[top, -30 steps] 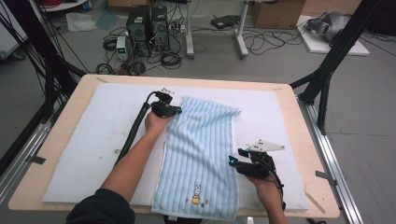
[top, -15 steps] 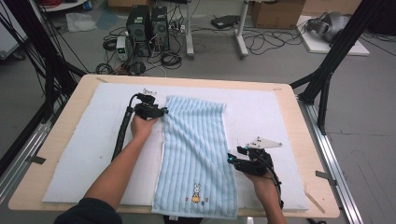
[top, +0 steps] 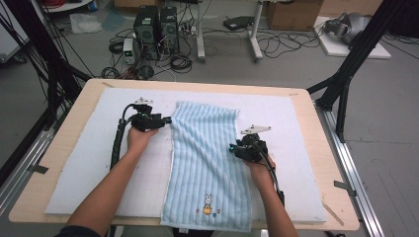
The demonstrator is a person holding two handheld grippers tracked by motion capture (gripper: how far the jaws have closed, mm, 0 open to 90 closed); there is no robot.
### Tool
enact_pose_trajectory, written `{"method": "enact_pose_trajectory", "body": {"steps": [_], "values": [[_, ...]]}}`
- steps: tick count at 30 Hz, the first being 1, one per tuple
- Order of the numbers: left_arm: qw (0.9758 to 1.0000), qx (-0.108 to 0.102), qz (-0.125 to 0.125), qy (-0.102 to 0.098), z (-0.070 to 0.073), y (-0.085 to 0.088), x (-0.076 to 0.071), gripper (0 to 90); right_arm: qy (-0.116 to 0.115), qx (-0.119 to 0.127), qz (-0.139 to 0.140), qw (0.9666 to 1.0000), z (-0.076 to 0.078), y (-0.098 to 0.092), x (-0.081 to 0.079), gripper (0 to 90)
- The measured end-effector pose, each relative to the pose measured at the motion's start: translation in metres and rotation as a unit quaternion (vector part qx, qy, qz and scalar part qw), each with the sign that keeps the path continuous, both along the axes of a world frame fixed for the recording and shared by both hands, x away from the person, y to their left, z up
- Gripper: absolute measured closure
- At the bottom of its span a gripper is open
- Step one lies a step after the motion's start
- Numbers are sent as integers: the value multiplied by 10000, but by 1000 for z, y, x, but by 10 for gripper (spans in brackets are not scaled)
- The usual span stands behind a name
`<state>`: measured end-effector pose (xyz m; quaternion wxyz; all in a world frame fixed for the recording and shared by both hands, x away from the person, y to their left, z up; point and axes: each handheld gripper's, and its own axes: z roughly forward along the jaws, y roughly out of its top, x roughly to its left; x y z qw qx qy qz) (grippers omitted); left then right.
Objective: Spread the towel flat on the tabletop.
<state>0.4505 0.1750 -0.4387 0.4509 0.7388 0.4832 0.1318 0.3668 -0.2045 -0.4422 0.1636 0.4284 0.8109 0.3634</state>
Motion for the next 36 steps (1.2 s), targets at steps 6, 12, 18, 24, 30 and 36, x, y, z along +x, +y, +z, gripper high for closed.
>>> {"method": "enact_pose_trajectory", "body": {"steps": [6,12,18,24,30,36], "values": [[9996,25,-285,19,-6,-1,-15,508,120,-192,132,9997,1,-6,-10,857],[9989,-75,-447,-111,-5,-4,-29,505,191,-316,198,9991,3,-11,-21,846],[9968,-175,-777,93,-8,-13,-44,482,-52,46,134,9999,-1,-17,-28,612],[9934,-185,-1092,289,-9,-26,-59,474,-300,286,46,9991,8,-24,-34,559],[9910,573,-1209,-24,-9,-43,-75,499,-340,293,46,9990,10,-24,-36,546],[9872,895,-1245,-448,-12,-46,-92,863,-334,338,80,9988,10,-24,-36,534]]}}
